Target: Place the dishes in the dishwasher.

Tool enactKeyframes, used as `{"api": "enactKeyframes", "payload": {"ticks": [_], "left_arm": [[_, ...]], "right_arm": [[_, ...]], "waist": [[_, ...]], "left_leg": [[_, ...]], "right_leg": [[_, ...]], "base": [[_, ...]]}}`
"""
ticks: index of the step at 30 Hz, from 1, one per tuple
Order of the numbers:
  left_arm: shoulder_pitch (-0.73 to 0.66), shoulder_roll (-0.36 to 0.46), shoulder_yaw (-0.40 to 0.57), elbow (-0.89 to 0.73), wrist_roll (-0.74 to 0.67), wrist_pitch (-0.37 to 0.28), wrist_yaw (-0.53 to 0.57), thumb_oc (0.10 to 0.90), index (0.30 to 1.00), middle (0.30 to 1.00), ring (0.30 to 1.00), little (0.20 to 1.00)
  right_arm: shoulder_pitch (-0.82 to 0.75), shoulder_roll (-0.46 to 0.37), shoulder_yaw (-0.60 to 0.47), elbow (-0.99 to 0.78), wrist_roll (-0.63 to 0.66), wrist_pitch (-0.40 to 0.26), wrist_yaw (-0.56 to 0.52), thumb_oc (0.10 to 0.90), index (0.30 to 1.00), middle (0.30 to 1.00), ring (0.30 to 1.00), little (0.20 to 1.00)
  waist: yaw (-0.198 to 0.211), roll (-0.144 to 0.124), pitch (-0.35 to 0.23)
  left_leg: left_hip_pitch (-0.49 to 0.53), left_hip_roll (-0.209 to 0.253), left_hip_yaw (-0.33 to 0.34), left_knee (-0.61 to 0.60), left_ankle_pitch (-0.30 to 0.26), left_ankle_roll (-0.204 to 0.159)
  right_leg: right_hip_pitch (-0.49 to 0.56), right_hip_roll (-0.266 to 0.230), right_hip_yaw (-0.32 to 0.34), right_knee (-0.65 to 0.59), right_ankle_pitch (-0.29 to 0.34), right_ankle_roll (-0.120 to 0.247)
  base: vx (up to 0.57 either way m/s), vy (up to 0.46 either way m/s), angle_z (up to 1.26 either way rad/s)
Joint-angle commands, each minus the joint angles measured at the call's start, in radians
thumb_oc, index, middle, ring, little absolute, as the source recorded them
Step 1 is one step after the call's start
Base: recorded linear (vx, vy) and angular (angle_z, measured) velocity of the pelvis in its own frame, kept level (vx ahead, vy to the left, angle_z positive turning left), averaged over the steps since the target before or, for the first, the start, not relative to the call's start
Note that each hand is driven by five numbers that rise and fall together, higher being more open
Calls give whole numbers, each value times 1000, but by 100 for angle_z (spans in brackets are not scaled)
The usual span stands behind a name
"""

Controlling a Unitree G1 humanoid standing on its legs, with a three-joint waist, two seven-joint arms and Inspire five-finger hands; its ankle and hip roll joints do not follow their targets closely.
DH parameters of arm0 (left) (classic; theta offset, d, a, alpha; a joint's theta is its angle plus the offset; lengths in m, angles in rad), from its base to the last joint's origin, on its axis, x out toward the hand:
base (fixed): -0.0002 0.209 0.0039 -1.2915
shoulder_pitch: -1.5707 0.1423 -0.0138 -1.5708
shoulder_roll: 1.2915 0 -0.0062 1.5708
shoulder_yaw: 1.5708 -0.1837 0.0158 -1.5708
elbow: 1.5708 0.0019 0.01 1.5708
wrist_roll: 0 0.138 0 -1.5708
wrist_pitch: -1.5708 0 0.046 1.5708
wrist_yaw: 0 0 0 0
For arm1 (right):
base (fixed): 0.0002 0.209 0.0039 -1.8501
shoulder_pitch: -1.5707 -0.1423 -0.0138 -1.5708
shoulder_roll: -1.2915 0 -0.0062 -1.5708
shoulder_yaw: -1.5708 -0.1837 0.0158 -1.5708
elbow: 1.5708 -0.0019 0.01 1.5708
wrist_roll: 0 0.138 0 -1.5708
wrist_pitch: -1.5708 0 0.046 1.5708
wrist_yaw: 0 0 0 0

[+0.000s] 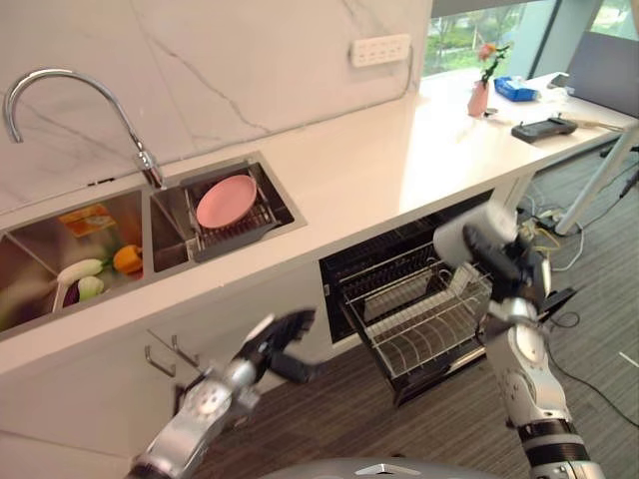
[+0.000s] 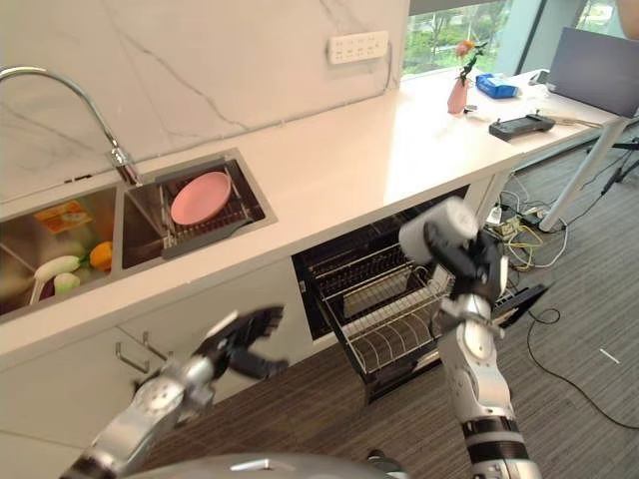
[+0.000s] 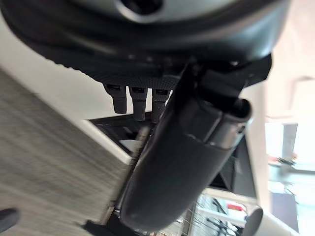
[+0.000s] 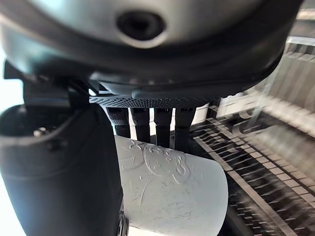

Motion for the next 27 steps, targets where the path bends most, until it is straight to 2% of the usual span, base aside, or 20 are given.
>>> {"api": "enactKeyframes", "payload": {"ticks": [1, 6, 11, 12, 13, 14, 15, 18, 19, 26, 27], "left_arm": [[-14, -14, 86, 39, -15, -42, -27, 800, 900, 900, 900, 900], [20, -94, 157, 301, 129, -45, 13, 800, 900, 900, 900, 900], [26, -141, 206, 563, 223, -59, 90, 800, 900, 900, 900, 900], [24, -141, 207, 565, 224, -60, 90, 800, 900, 900, 900, 900], [18, -156, 227, 666, 234, -64, 117, 800, 900, 900, 900, 900], [16, -156, 227, 668, 234, -65, 118, 800, 900, 900, 900, 900], [14, -163, 238, 764, 252, -71, 140, 800, 900, 900, 900, 900], [11, -165, 244, 832, 265, -79, 158, 800, 900, 900, 900, 900], [15, -166, 249, 880, 272, -85, 177, 800, 900, 900, 900, 900], [16, -174, 236, 885, 233, -94, 172, 800, 900, 900, 900, 900], [14, -178, 221, 872, 229, -97, 166, 800, 900, 900, 900, 900]], "right_arm": [[-105, -80, -16, -17, -93, -12, 140, 400, 300, 300, 300, 300], [-152, -132, 5, 78, -217, 28, 178, 400, 300, 300, 300, 300], [-220, -167, 28, 211, -346, 32, 150, 400, 300, 300, 300, 300], [-222, -167, 29, 213, -346, 31, 150, 400, 300, 300, 300, 300], [-253, -179, 43, 285, -389, 33, 131, 400, 300, 300, 300, 300], [-255, -179, 43, 286, -389, 32, 131, 400, 300, 300, 300, 300], [-289, -200, 71, 377, -447, 37, 125, 400, 300, 300, 300, 300], [-335, -226, 109, 459, -510, 36, 108, 400, 300, 300, 300, 300], [-385, -230, 145, 564, -541, 32, 89, 400, 300, 300, 300, 300], [-471, -173, 191, 732, -520, 40, 80, 400, 300, 300, 300, 300], [-476, -159, 201, 765, -522, 44, 86, 400, 300, 300, 300, 300]], "waist": [[29, -38, -25], [56, -40, -22], [94, -43, -14], [93, -44, -15], [107, -46, -12], [106, -46, -14], [121, -47, -10], [133, -47, -4], [143, -44, 1], [172, -23, 35], [179, -13, 38]], "left_leg": [[19, 16, -18, 10, -68, -29], [-9, 9, -47, 16, -57, -25], [-20, 7, -67, 29, -61, -25], [-25, 6, -68, 30, -58, -24], [-28, 6, -75, 32, -60, -25], [-33, 4, -76, 32, -58, -24], [-35, 3, -83, 33, -59, -26], [-48, 1, -90, 36, -55, -27], [-68, -3, -98, 39, -48, -26], [-119, -14, -127, 51, -37, -27], [-130, -21, -137, 51, -31, -27]], "right_leg": [[56, -49, -15, 24, -148, 75], [47, -58, -39, 28, -147, 72], [49, -61, -55, 32, -157, 68], [46, -62, -56, 31, -154, 68], [51, -63, -65, 30, -159, 67], [47, -64, -67, 30, -156, 67], [52, -64, -78, 28, -160, 67], [44, -65, -84, 30, -160, 69], [32, -69, -93, 28, -158, 69], [3, -80, -119, 32, -156, 70], [-3, -84, -132, 36, -155, 70]], "base": [[-11, 0, 13], [-17, 18, 16], [4, 16, 17], [13, 15, 18], [4, 13, 14], [34, 18, 13], [8, 15, 8], [-2, 6, 15], [-20, 8, 18], [-30, 10, 19], [-4, 19, 33]]}}
